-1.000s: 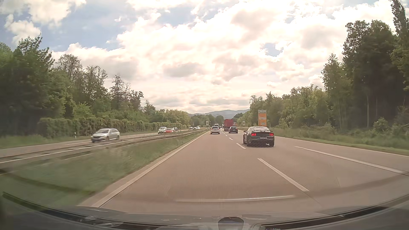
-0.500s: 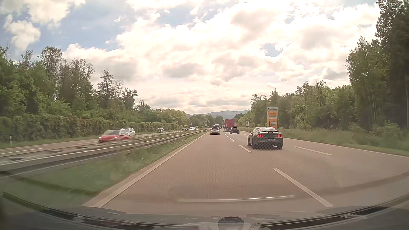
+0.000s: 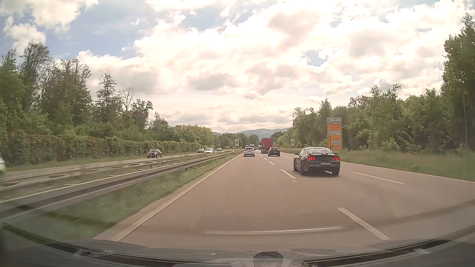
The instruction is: Follow the waypoints while adhering to traffic rules and regulations
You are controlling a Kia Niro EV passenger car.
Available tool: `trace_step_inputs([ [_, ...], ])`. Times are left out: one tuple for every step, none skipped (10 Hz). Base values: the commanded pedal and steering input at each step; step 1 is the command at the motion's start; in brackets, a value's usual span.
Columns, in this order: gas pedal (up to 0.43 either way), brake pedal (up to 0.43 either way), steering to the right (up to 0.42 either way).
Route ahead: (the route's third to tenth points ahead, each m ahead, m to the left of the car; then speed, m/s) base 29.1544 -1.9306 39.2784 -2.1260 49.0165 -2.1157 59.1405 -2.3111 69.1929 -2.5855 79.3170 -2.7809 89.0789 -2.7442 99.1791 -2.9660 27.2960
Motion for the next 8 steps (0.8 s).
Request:
trace_step_inputs([
  [0.020,0.000,0.003],
  [0.047,0.000,0.003],
  [0.047,0.000,0.003],
  [0.047,0.000,0.003],
  [0.059,0.000,0.003],
  [0.067,0.000,0.003],
  [0.067,0.000,0.004],
  [0.098,0.000,0.004],
])
